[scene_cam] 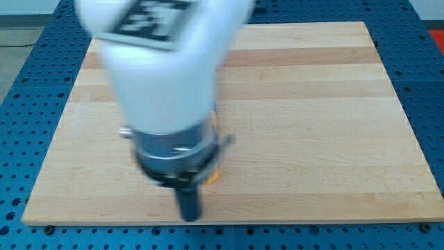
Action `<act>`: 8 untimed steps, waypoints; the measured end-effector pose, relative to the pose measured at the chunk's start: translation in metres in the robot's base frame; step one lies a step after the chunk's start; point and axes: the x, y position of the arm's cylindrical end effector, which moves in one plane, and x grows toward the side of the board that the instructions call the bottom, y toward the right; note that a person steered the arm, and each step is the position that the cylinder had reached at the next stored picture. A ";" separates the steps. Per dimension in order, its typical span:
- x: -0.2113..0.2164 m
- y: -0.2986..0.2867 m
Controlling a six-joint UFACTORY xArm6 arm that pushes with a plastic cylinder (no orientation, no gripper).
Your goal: Separate yellow hexagon from the line of blocks
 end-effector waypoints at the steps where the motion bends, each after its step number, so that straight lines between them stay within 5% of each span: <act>1: -0.039 -0.034; 4: -0.053 0.030; 8: -0.059 0.021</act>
